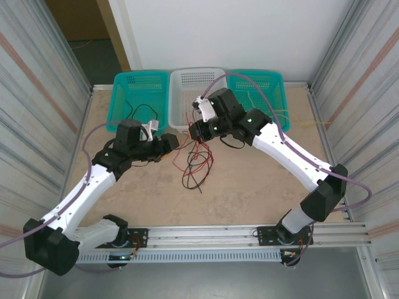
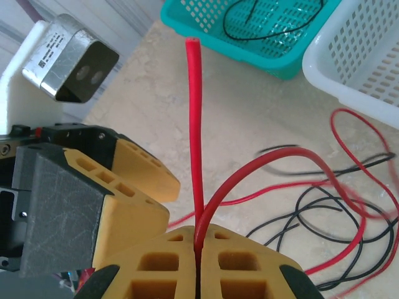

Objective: Untangle the cables

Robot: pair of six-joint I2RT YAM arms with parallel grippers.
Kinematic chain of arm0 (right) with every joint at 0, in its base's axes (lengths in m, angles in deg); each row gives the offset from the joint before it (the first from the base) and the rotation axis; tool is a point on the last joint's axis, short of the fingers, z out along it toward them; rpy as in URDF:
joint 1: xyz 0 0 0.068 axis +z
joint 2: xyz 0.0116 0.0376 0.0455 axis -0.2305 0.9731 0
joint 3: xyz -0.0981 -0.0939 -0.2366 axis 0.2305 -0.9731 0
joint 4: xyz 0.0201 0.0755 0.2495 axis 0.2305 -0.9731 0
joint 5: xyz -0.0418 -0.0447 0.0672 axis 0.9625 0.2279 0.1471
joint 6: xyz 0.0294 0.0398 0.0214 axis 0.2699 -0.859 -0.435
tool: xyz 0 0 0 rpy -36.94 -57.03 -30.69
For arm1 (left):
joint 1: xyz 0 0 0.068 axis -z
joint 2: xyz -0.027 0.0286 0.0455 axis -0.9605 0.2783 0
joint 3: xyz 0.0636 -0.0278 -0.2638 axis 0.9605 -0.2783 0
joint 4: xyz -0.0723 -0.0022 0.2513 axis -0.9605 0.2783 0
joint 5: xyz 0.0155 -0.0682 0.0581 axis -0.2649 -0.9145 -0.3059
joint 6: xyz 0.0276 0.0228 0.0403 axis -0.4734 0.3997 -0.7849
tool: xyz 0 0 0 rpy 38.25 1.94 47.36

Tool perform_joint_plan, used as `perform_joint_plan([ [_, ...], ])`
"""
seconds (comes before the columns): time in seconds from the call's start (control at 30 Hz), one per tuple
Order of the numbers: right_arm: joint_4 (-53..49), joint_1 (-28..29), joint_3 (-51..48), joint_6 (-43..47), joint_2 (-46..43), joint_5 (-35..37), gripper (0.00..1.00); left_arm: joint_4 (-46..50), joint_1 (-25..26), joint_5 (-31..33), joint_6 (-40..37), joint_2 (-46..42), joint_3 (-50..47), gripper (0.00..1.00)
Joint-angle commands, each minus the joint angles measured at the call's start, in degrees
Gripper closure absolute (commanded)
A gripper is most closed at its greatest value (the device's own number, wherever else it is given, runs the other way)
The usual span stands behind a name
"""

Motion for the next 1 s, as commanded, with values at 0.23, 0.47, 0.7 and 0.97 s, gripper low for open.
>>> perform_joint_plan([
  [0.23,6.3,-1.2,-3.0,-5.9,-2.5,-4.8,0.98,-12.1,5.8,-2.0,-1.4,0.9,1.1,0.43],
  [0.47,10.1,-1.5,-5.0,-9.2,-3.7,-6.1,0.98,-12.6,9.4,-0.8,-4.6,0.6,0.4,0.48],
  [0.7,9.8,-2.1,-6.8,-9.2,-5.3,-4.6,0.97,1.1,9.1,9.0,-4.3,-4.4,0.2,0.35],
  [0.97,10.1,-2.3,-8.3,-9.5,-6.0,-4.0,0.98,9.2,8.9,10.5,-3.3,-7.3,-0.7,0.29],
])
